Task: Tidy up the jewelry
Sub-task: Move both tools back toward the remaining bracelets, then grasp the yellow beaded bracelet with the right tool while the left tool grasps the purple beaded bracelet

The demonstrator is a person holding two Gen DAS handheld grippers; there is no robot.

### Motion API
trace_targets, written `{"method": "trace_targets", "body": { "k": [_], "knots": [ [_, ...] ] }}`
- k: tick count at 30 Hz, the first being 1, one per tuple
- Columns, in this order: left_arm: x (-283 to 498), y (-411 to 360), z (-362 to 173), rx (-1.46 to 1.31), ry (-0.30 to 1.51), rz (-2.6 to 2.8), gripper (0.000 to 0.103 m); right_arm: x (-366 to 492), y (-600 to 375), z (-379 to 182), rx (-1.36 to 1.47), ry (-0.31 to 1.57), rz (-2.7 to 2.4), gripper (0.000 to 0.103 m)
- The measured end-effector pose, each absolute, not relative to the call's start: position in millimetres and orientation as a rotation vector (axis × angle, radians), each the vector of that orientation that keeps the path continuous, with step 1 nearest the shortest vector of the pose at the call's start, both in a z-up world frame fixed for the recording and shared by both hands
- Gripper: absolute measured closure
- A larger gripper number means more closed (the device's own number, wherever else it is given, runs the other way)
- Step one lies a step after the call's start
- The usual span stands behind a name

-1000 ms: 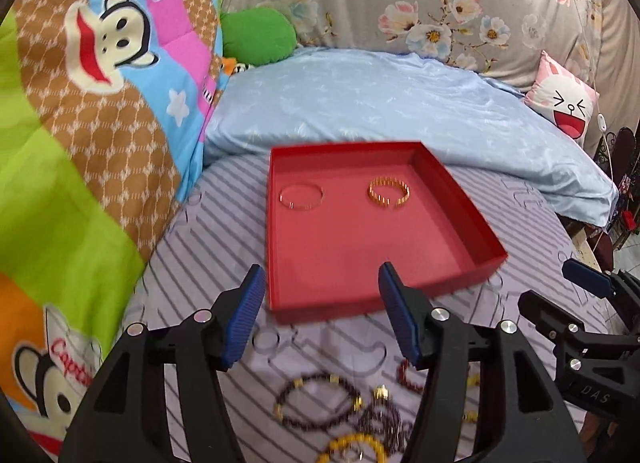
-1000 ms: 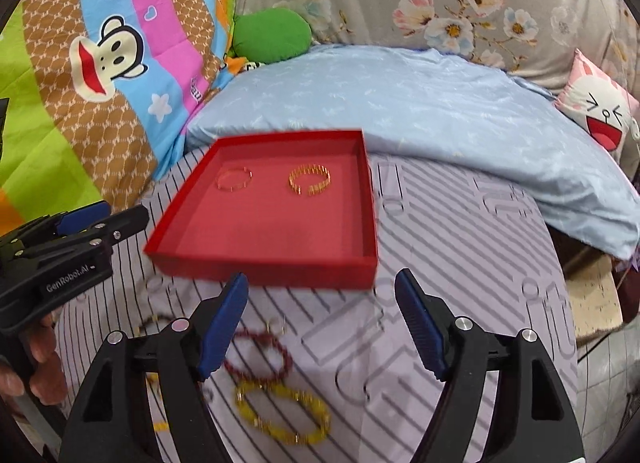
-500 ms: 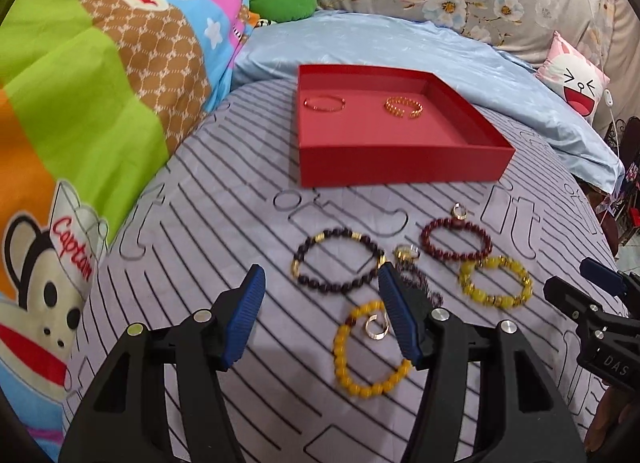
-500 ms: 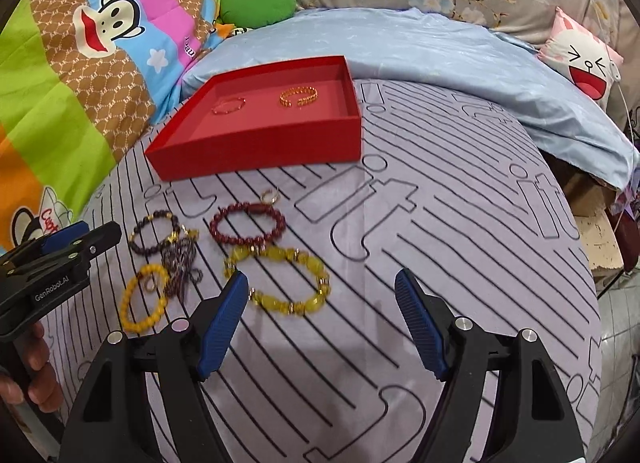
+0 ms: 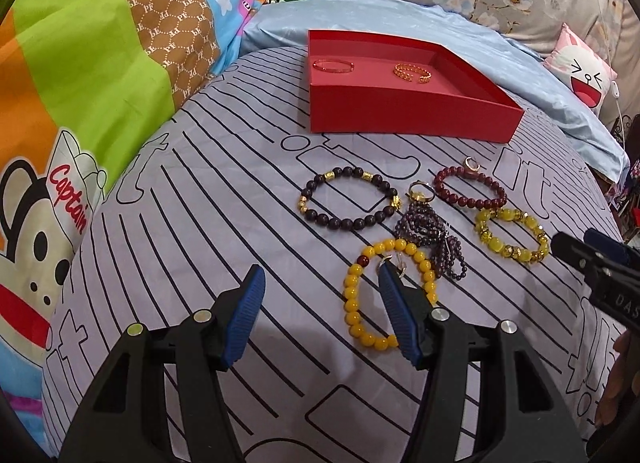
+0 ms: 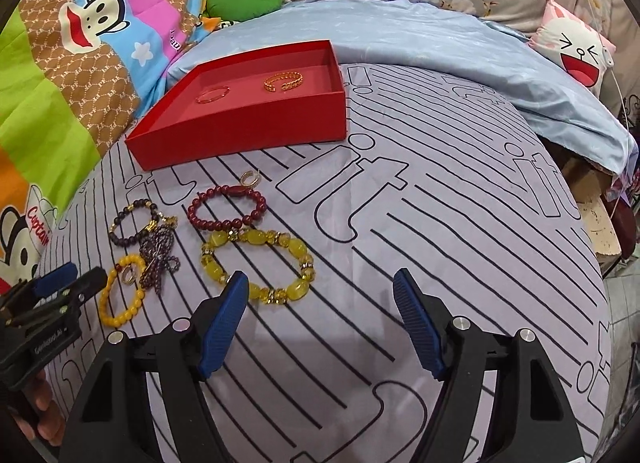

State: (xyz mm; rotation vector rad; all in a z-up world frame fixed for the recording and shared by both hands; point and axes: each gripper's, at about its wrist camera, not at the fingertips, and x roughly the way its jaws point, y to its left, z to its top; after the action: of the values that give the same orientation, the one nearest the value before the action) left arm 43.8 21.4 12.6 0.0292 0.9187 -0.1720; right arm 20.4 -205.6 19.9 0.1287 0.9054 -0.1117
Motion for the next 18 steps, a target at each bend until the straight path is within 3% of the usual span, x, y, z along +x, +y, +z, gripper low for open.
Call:
{"method": "trace_targets", "body": {
  "k": [18],
  "knots": [
    [44.3, 16.5, 3.9, 0.034, 0.946, -0.183, 0.047, 43.0, -203.6, 0.4, 0.083, 0.933, -0.132, 0.052]
  ]
}}
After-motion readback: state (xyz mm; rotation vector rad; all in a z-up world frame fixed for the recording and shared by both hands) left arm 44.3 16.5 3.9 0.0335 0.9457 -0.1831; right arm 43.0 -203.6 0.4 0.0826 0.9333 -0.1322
